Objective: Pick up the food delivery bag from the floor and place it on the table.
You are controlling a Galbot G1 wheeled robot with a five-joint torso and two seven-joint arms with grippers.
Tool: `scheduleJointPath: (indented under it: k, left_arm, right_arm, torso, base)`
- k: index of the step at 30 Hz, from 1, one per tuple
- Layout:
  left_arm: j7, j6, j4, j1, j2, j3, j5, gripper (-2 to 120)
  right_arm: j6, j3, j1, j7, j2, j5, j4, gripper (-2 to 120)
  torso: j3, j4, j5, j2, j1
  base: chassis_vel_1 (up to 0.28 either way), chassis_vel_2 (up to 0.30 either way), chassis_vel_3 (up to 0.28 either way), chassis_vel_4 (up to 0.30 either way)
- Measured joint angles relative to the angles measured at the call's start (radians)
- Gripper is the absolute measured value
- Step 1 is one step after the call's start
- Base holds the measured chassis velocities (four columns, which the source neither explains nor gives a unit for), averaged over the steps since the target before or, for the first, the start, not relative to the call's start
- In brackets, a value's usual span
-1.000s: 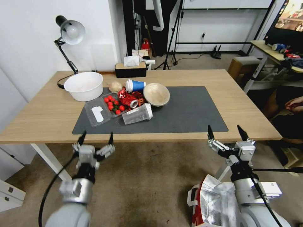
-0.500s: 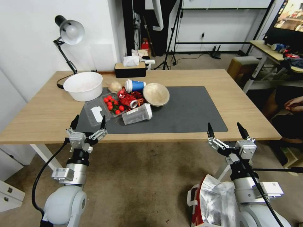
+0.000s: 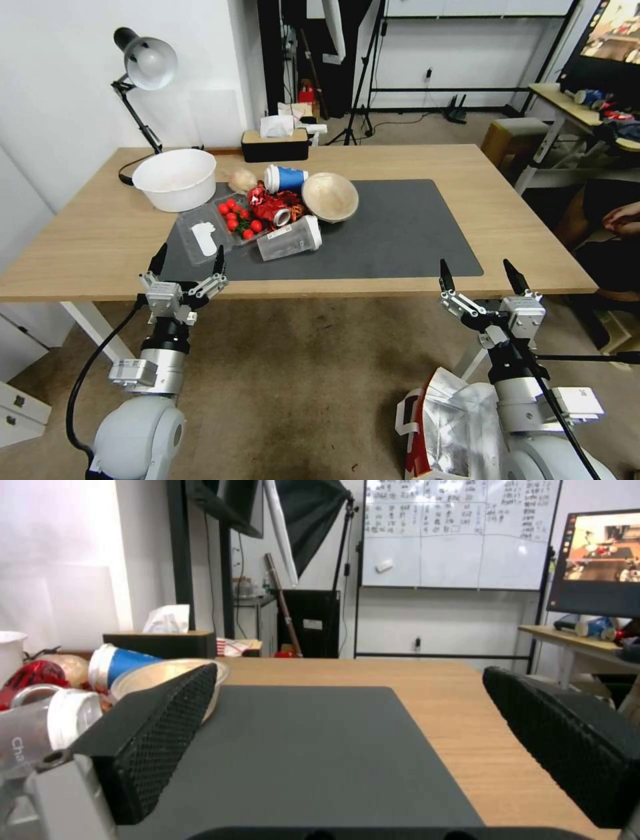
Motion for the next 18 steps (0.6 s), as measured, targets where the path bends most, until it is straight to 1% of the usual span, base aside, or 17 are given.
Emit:
scheduleJointPath:
  k: [5, 7, 8, 10, 15, 18]
  left_arm:
    - [0.000, 0.000, -0.007, 0.008, 0.002, 0.000, 0.001, 99]
    - [0.000, 0.000, -0.007, 0.008, 0.002, 0.000, 0.001, 99]
    - [0.000, 0.000, -0.008, 0.012, 0.002, 0.000, 0.002, 99]
    - [0.001, 0.000, -0.008, 0.017, 0.001, 0.000, 0.005, 99]
    - [0.002, 0.002, -0.011, 0.023, 0.001, 0.001, 0.010, 99]
    - [0.002, 0.004, -0.014, 0.026, 0.002, -0.001, 0.011, 99]
  right_arm:
    - [0.001, -0.004, 0.001, 0.000, 0.004, -0.004, 0.001, 100]
    - [0.001, -0.004, 0.001, 0.000, 0.004, -0.004, 0.001, 100]
    - [0.003, -0.005, 0.000, 0.000, 0.004, -0.005, 0.001, 100]
    - [0.003, -0.004, 0.000, 0.000, 0.004, -0.005, 0.003, 100]
    - [0.004, -0.004, 0.003, 0.000, 0.008, -0.004, 0.007, 100]
    - [0.003, -0.004, 0.003, 0.000, 0.010, -0.004, 0.008, 100]
  torso:
    - [-0.015, 0.0000, -0.0001, -0.027, -0.012]
    - [-0.015, 0.0000, -0.0001, -0.027, -0.012]
    - [-0.023, 0.0001, 0.0000, -0.041, -0.018]
    - [-0.031, 0.0000, 0.0000, -0.055, -0.024]
    - [-0.041, 0.0001, 0.0000, -0.073, -0.032]
    - [-0.052, 0.0000, 0.0000, -0.093, -0.041]
  base:
    - [0.000, 0.000, 0.000, 0.000]
    - [0.000, 0.000, 0.000, 0.000]
    - [0.000, 0.000, 0.000, 0.000]
    - [0.000, 0.000, 0.000, 0.000]
    - [0.000, 0.000, 0.000, 0.000]
    - [0.000, 0.000, 0.000, 0.000]
